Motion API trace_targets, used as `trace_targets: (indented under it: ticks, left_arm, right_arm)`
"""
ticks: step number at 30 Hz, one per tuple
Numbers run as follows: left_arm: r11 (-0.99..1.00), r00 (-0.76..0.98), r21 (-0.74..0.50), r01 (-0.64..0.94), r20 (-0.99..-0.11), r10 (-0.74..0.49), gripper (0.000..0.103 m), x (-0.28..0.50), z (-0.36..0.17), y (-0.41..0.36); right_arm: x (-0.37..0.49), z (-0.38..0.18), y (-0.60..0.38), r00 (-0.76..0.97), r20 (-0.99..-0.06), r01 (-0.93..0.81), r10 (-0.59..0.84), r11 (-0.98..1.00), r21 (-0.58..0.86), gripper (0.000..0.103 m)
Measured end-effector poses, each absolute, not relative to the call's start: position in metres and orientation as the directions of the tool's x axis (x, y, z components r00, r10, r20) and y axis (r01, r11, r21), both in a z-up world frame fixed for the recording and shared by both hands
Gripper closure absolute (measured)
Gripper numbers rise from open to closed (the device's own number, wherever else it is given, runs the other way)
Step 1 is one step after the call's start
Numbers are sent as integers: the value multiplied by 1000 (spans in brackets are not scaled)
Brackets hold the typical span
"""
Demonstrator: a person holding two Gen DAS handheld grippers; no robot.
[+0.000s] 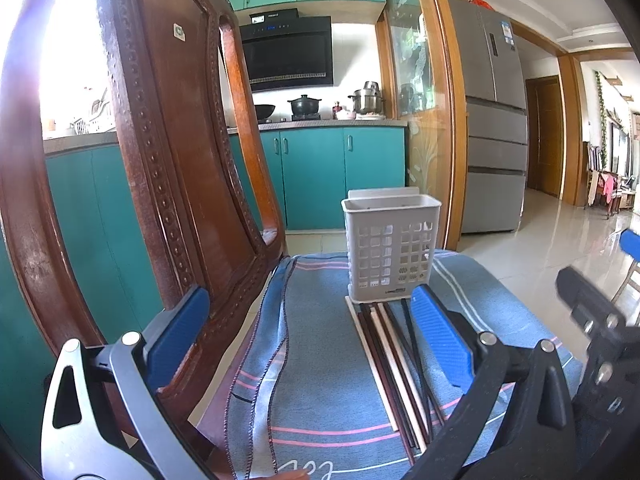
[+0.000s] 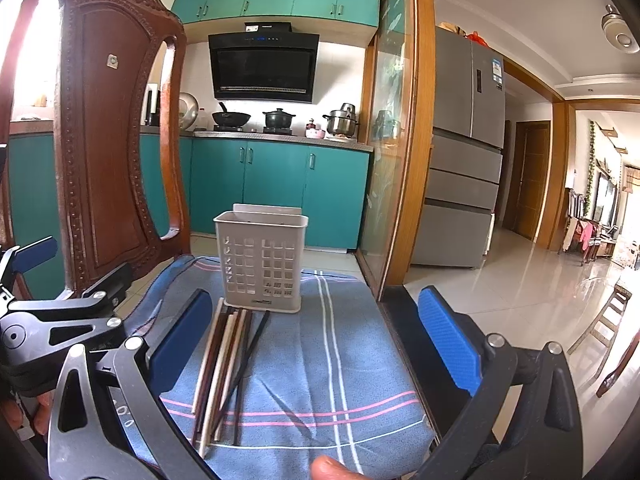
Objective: Organize utensils
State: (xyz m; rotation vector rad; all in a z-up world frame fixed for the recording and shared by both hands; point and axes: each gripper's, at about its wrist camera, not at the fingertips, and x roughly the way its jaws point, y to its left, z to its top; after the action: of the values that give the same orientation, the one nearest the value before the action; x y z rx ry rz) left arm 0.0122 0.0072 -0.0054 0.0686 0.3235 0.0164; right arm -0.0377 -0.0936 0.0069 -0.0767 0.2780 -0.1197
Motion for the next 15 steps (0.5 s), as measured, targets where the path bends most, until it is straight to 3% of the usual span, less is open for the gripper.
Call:
trace_targets:
  ticks: [6,10,15]
  left_arm:
    - [990,889,128,-55,-445,107,3,36,-22,6]
    - [990,843,133,-38,-527,104,3,50,-33,5]
    - [985,812,170,-21,-571,116,3,57,-45,-1]
  right_arm:
    - [-12,6,-108,914,-318,210,-254,964,-166,3]
    - [23,-6,-115,842,-431,230,-325,938,-258,3]
    - [50,-28,-125,767,-573,188,-289,955,-229,3]
